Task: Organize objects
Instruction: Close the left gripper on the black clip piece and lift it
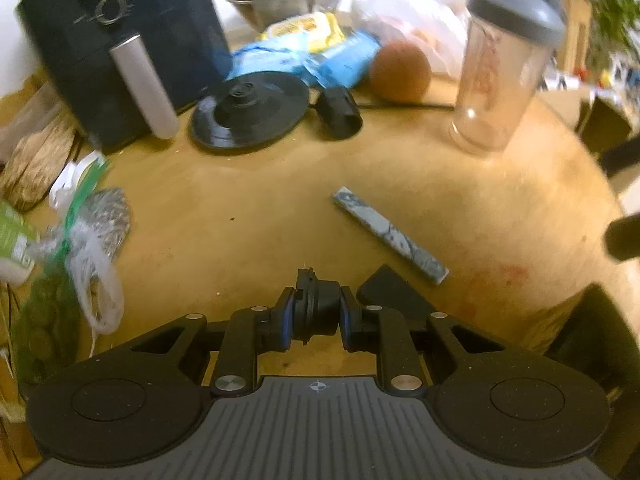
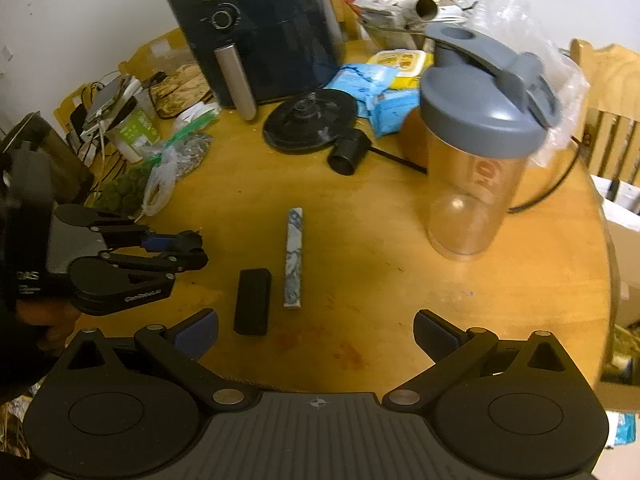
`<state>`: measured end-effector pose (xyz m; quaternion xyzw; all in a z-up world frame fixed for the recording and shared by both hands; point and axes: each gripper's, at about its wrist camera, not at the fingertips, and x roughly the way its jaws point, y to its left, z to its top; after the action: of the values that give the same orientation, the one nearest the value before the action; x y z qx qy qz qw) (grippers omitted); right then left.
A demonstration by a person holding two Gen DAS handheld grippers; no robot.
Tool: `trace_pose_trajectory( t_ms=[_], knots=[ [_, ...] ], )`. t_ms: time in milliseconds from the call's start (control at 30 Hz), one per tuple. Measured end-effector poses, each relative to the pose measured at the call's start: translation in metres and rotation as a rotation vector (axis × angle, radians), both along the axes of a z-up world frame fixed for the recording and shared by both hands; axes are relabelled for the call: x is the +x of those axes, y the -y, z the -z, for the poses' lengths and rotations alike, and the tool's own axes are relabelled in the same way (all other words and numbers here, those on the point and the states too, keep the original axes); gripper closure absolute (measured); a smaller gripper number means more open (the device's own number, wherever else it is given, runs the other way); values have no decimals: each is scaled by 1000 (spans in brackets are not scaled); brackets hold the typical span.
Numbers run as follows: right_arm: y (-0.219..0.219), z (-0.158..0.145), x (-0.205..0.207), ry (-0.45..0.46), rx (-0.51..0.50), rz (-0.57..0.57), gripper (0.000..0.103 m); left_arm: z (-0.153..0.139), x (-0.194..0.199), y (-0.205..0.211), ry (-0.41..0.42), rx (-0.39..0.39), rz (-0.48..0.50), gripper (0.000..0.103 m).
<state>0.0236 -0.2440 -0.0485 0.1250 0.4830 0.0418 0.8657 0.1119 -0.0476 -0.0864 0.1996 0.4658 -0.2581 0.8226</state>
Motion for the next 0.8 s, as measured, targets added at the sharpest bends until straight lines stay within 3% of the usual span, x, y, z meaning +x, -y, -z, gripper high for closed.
trace_pose_trajectory(
  t_ms=[467,800],
  knots=[
    [-15,-2,37,49,-23,-93,0,-54,-10,-24,9,-175,-136,81],
    [-23,16,66,41,-63,-131,1,-70,-33,-47,-2,-223,-211,81]
  ],
)
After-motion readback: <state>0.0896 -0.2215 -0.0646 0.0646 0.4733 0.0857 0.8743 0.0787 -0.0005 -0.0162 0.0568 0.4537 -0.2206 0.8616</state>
